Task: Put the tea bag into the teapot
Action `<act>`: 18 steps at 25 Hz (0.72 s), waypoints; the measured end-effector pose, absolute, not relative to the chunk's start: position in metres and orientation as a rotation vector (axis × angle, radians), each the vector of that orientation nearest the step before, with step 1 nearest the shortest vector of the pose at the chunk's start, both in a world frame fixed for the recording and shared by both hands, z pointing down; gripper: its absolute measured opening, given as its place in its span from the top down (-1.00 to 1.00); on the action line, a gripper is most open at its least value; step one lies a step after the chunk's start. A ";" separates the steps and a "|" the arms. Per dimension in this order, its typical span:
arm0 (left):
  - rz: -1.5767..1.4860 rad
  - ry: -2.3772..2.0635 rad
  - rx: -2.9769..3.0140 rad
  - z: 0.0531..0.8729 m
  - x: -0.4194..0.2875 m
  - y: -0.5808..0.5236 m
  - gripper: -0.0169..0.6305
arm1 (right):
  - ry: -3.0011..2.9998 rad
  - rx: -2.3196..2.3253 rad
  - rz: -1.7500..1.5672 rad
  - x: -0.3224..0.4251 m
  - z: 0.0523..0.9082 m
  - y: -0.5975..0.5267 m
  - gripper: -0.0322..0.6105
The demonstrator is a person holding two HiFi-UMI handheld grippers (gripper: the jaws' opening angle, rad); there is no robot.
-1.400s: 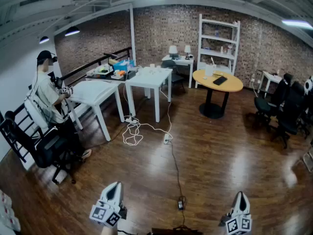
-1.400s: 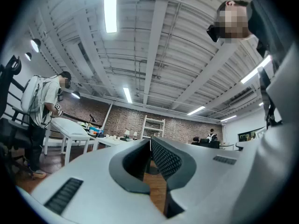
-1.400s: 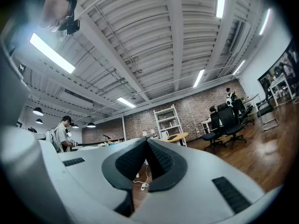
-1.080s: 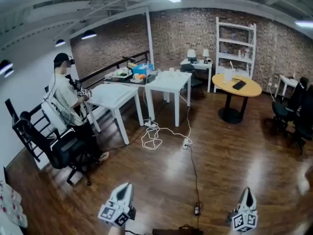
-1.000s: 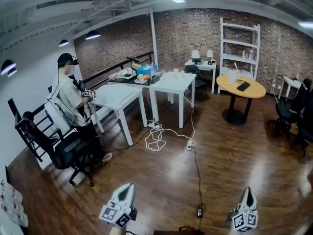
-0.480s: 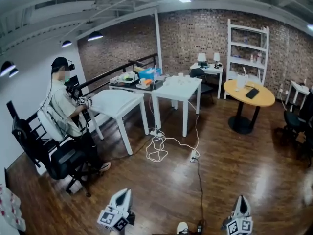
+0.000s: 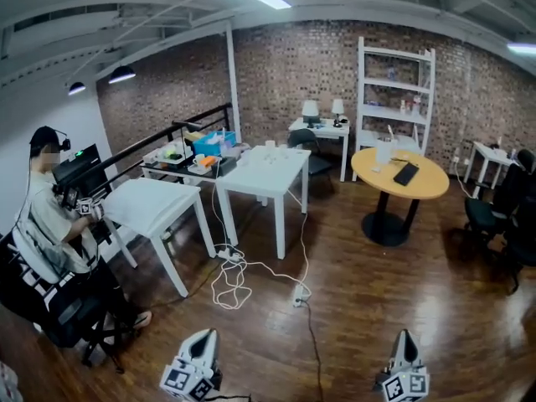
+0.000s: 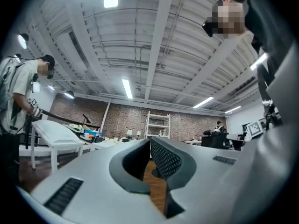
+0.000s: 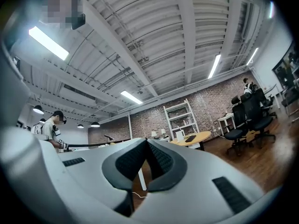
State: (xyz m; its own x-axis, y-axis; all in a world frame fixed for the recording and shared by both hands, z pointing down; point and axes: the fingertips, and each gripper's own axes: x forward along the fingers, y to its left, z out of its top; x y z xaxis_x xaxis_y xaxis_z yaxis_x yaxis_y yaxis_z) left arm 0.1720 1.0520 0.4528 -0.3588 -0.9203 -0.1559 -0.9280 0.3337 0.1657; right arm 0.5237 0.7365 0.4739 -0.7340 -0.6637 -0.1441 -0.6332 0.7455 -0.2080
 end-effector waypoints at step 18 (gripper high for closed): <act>0.389 2.262 -2.111 0.462 -0.030 0.738 0.95 | 2.616 -1.302 -0.110 0.359 0.470 0.547 0.89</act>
State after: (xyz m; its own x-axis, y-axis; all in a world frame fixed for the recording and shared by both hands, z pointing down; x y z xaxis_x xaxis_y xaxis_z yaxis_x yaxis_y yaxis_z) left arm -0.0299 0.7379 0.4616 -0.0833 -0.9790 -0.1859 -0.9849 0.0526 0.1647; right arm 0.3593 0.5468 0.4699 -0.5844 -0.7956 -0.1598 -0.7794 0.6051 -0.1625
